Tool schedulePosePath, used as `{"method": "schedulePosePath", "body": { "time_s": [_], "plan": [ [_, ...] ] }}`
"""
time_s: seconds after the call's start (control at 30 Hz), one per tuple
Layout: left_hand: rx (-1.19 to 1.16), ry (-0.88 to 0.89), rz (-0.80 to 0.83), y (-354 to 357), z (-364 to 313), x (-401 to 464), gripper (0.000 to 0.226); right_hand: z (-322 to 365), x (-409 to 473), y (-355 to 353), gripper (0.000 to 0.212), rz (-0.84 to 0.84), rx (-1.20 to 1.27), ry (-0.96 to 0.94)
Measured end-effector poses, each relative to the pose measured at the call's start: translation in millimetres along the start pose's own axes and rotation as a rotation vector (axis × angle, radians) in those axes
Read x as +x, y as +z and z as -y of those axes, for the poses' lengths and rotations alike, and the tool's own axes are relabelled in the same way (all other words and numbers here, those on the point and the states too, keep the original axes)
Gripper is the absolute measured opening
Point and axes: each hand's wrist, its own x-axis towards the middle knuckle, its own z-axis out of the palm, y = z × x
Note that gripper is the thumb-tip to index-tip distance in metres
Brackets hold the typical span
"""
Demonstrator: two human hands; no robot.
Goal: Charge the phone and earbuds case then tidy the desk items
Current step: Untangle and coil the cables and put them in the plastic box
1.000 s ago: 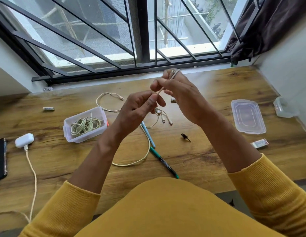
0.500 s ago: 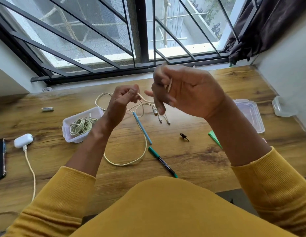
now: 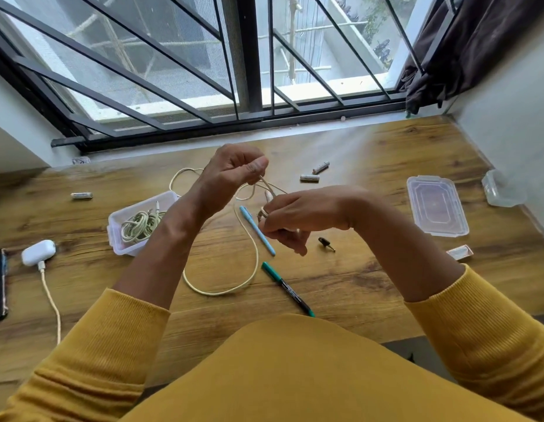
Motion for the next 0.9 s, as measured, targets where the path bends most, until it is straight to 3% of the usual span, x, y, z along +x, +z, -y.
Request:
{"method": "schedulePosePath", "body": {
  "time_s": [0.17, 0.3, 0.4, 0.6, 0.8, 0.9],
  "plan": [
    [0.039, -0.013, 0.027, 1, 1, 0, 0.042, -6, 7, 4, 0.029, -0.212, -0.016, 0.115],
    [0.009, -0.014, 0.007, 1, 2, -3, 0.037, -10, 7, 2, 0.028, -0.428, -0.050, 0.100],
    [-0.063, -0.022, -0.017, 4, 0, -4, 0.035, -13, 6, -2, 0.029, -0.565, -0.028, 0.046],
    [-0.159, -0.025, -0.066, 7, 5, -6, 0.031, -9, -3, -13, 0.014, -0.676, 0.125, -0.153],
    [-0.237, -0.038, -0.093, 19, 7, -6, 0.031, -4, 6, -13, 0.049, -0.856, 0.214, -0.283],
    [-0.273, -0.051, -0.099, 25, 11, -8, 0.030, 4, 4, -13, 0.042, -0.962, 0.267, -0.398]
  ]
}}
